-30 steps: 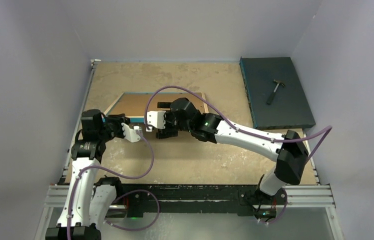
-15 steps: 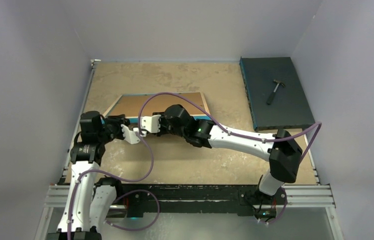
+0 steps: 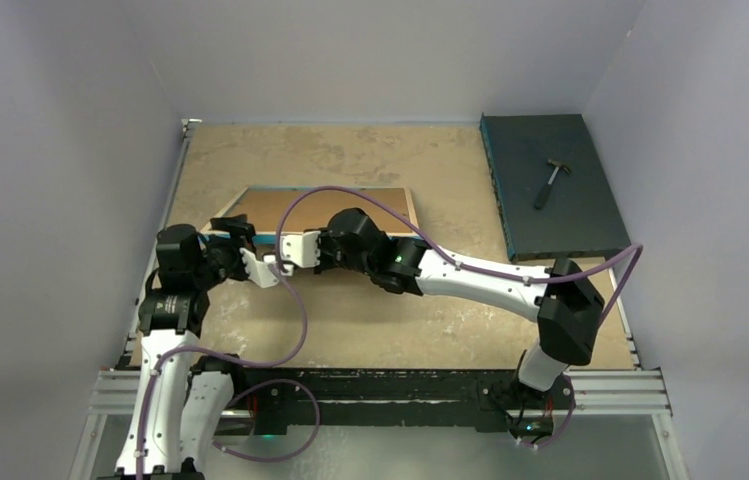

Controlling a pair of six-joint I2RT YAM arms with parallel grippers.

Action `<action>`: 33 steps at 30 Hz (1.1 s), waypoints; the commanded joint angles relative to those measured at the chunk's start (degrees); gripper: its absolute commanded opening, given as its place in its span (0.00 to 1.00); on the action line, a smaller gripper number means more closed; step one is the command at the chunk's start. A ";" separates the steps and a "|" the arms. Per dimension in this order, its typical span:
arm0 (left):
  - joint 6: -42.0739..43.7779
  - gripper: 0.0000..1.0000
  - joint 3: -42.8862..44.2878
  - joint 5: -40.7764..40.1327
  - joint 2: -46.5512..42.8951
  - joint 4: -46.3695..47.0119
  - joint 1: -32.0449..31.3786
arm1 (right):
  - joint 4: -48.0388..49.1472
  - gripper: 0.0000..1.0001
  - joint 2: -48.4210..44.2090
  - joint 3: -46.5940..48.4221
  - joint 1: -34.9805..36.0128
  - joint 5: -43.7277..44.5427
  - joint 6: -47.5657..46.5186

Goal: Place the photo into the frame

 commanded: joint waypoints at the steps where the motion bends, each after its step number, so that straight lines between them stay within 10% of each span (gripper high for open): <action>1: -3.94 0.74 2.47 4.07 -1.69 4.83 0.07 | 3.27 0.00 -0.84 4.67 -0.83 -2.40 7.91; 24: -55.46 0.93 31.11 -3.86 8.60 6.42 0.05 | -13.65 0.00 2.80 32.08 -2.61 -4.12 35.34; 33: -68.92 0.96 37.31 -6.99 13.76 6.42 0.05 | -12.10 0.00 2.03 28.80 -20.21 -17.38 48.31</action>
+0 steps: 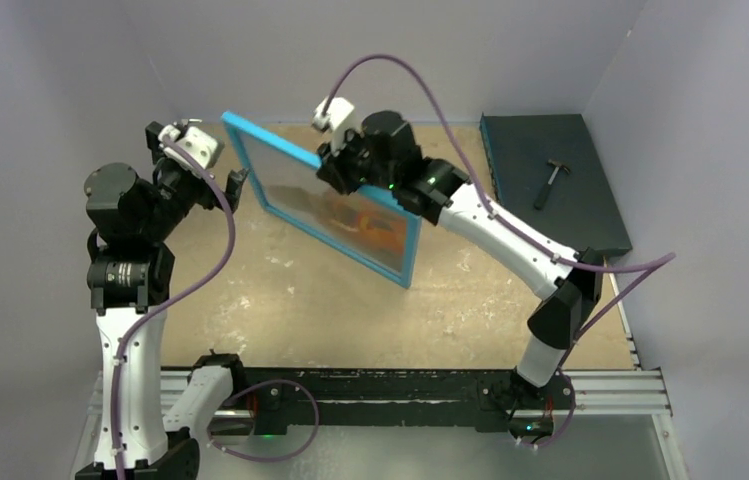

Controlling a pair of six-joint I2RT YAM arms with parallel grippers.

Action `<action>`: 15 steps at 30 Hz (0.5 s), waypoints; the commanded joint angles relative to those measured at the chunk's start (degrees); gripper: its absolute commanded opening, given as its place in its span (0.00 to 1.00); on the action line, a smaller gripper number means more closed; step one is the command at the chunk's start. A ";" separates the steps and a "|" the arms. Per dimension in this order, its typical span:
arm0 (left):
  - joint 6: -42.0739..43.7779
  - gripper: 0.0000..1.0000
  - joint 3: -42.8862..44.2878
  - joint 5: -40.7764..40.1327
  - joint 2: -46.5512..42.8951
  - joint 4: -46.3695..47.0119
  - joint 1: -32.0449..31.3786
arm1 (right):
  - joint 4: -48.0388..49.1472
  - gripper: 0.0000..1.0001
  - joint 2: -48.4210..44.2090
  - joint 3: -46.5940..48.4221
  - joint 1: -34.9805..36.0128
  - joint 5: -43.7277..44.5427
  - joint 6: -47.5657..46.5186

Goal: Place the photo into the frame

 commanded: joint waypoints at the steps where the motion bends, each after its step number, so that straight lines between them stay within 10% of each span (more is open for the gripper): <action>1: -9.56 0.96 4.94 -2.17 3.75 -1.03 -0.13 | 3.75 0.00 -1.79 -0.16 -9.82 -6.53 10.45; 15: -8.81 0.98 4.77 -4.43 9.92 -5.22 -0.17 | 7.15 0.00 -0.34 -11.27 -28.36 -15.91 21.28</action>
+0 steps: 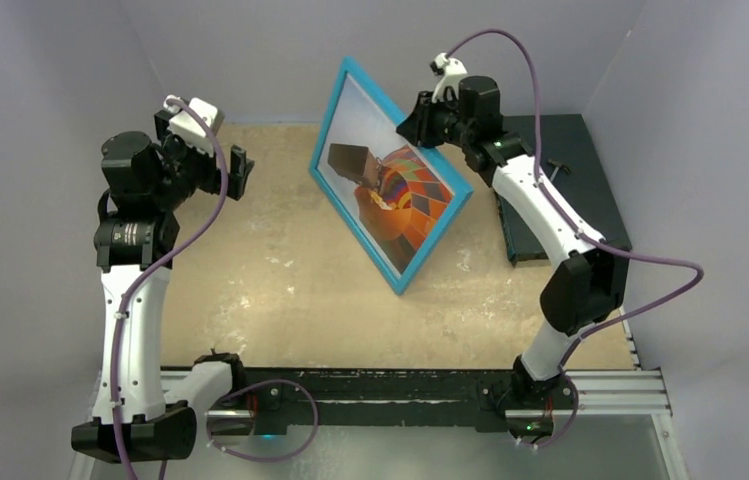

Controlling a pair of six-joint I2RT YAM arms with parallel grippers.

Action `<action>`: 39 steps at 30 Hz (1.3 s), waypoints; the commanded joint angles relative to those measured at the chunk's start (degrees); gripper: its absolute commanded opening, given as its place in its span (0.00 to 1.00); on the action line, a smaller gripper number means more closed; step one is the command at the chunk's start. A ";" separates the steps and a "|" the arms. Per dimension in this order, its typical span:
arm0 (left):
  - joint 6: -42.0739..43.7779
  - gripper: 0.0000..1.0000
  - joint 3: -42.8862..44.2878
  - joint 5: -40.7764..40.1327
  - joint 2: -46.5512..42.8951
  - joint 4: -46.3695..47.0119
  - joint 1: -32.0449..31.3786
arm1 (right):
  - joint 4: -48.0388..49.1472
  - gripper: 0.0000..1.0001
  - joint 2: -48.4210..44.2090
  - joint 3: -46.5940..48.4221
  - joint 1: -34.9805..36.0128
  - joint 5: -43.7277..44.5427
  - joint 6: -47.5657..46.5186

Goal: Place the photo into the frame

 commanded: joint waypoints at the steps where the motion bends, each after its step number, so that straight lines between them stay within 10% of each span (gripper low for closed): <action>1: -0.50 0.99 -0.98 -1.39 0.45 -0.16 -0.11 | 2.66 0.00 -0.66 -7.39 -1.48 -3.56 2.09; 24: 5.46 1.00 -9.60 -7.30 10.77 -6.12 0.06 | 53.82 0.00 -18.08 -64.32 -1.96 2.49 30.44; 39: 6.42 1.00 -13.17 -8.37 14.57 -3.52 0.07 | 74.15 0.08 -8.63 -72.11 -1.86 17.40 41.15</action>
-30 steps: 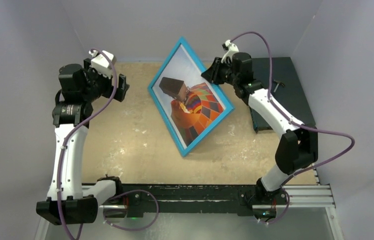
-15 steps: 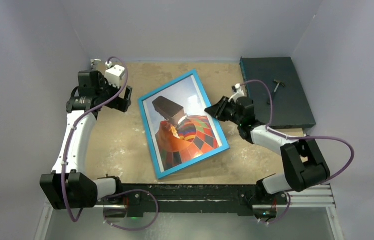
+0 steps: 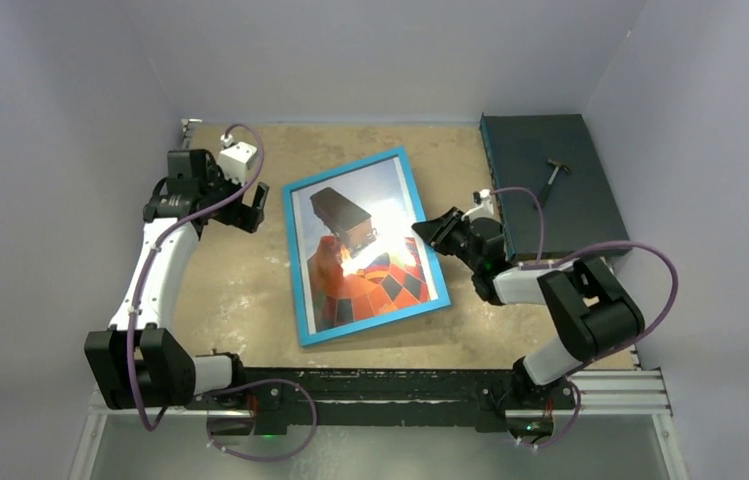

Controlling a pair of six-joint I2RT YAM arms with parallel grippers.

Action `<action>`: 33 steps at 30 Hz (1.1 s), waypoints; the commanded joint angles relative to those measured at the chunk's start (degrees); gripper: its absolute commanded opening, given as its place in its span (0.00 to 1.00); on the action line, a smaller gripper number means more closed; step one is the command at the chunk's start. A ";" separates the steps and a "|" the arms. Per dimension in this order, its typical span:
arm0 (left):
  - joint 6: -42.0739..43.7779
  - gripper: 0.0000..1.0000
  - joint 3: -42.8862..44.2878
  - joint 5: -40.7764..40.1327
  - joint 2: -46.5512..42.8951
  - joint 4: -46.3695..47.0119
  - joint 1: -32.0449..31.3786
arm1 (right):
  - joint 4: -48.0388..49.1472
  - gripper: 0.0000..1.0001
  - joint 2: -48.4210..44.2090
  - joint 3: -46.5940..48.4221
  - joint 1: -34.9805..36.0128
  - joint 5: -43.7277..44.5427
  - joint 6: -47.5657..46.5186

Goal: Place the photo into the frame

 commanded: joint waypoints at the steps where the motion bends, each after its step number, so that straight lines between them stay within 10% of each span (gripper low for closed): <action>1: 0.17 1.00 -0.19 -0.37 1.27 2.76 0.05 | 12.36 0.08 3.71 -1.24 -0.37 10.08 3.69; 9: 1.33 1.00 -0.46 -1.33 2.79 3.08 0.05 | 12.47 0.43 6.88 -0.16 -0.37 10.06 2.81; 14: 0.40 1.00 -0.91 -0.37 2.85 3.29 0.13 | 8.16 0.98 7.24 0.67 -0.37 11.20 1.53; 33: -9.56 1.00 -8.62 -5.73 6.28 16.40 0.22 | -24.56 0.99 -13.93 7.88 -0.55 27.80 -16.44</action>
